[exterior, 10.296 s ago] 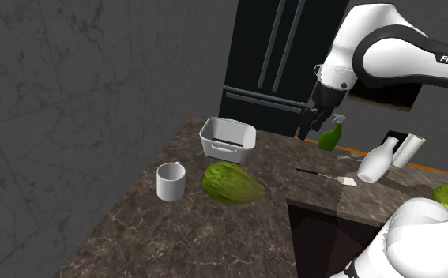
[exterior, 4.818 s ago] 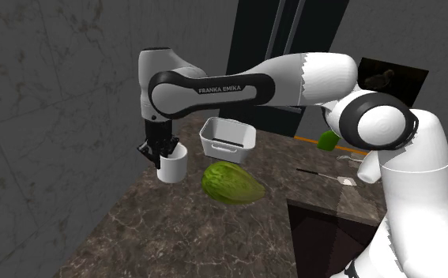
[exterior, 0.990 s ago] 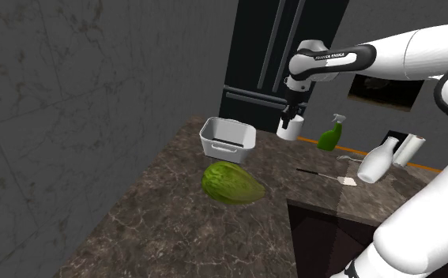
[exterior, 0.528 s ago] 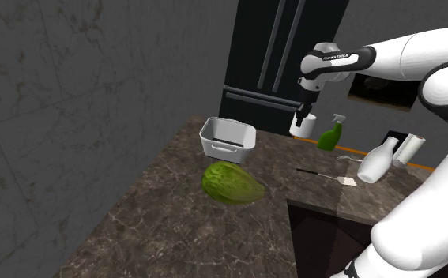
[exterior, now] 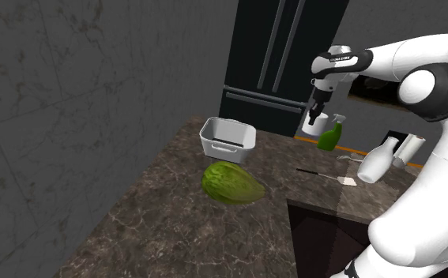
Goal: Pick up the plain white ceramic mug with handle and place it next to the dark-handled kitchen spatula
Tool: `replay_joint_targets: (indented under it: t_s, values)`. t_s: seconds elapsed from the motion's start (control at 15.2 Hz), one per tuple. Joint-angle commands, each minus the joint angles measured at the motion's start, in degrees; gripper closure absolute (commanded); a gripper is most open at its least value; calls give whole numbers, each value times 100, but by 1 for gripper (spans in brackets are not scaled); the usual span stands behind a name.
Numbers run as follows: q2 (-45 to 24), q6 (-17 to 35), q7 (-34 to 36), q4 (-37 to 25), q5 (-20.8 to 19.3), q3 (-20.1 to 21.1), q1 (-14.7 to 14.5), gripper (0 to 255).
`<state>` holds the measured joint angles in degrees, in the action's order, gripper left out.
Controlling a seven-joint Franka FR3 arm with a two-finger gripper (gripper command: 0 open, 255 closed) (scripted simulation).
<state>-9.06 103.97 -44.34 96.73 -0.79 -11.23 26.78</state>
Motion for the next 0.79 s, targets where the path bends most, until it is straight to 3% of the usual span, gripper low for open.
replay_joint_targets:
  t_s: [0.0, 0.73]
  values:
    - [-60, 122, -65, 57, 14, -21, 36, 255]
    - [-223, 922, -61, 698, 44, -14, 40, 255]
